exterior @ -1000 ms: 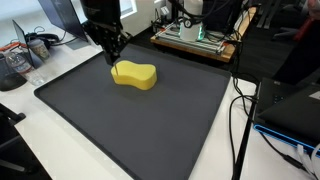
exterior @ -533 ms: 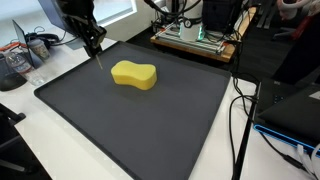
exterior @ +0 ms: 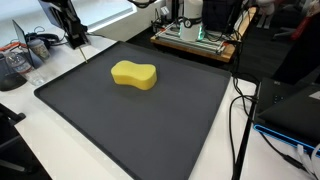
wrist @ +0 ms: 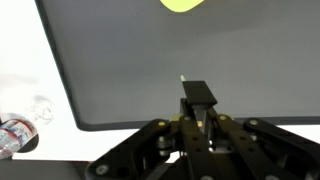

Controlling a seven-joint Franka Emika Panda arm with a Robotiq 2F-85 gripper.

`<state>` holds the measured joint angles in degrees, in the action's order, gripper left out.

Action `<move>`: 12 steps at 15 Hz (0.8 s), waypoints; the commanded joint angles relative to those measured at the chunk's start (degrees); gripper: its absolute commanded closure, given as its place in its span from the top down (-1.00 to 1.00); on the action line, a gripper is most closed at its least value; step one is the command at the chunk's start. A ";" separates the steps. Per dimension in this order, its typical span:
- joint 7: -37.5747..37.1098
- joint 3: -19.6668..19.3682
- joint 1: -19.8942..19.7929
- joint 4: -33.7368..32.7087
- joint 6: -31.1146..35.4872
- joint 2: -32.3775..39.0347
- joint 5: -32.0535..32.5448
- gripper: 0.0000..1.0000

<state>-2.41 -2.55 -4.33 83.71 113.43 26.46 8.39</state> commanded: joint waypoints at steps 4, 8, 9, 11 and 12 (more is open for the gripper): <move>5.91 -1.18 -4.87 14.54 10.27 -8.75 -6.59 -0.94; 12.18 -1.44 -7.64 24.92 15.52 -14.24 -11.78 -0.94; 13.90 -1.65 -8.15 27.61 17.02 -15.62 -12.90 -0.94; 16.57 -2.24 -8.94 32.38 19.50 -18.17 -14.94 -0.94; 17.28 -2.74 -9.17 34.51 20.61 -19.29 -15.53 -0.94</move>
<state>10.94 -4.45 -12.64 109.34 129.99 13.01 -3.73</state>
